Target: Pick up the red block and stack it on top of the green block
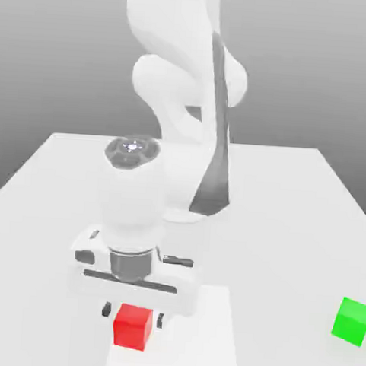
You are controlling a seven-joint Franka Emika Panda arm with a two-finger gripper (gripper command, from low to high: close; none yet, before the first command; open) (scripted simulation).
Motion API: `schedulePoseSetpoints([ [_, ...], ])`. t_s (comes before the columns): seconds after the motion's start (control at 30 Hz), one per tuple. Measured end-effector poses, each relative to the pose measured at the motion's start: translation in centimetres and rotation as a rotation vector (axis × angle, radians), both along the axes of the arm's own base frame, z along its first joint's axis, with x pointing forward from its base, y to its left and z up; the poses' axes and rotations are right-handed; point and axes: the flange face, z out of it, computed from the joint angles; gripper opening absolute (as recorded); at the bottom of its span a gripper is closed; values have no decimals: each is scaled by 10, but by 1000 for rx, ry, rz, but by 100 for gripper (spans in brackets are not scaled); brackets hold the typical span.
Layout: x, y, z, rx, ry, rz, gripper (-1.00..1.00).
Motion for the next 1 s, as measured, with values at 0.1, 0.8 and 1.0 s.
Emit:
schedulePoseSetpoints([
  [0.1, 0, 0, 0, 0, 0, 0, -100],
  [0.8, -34, 335, 74, 0, 1, 814, -100],
  [1.0, -50, 370, 37, 0, 0, 902, 100],
])
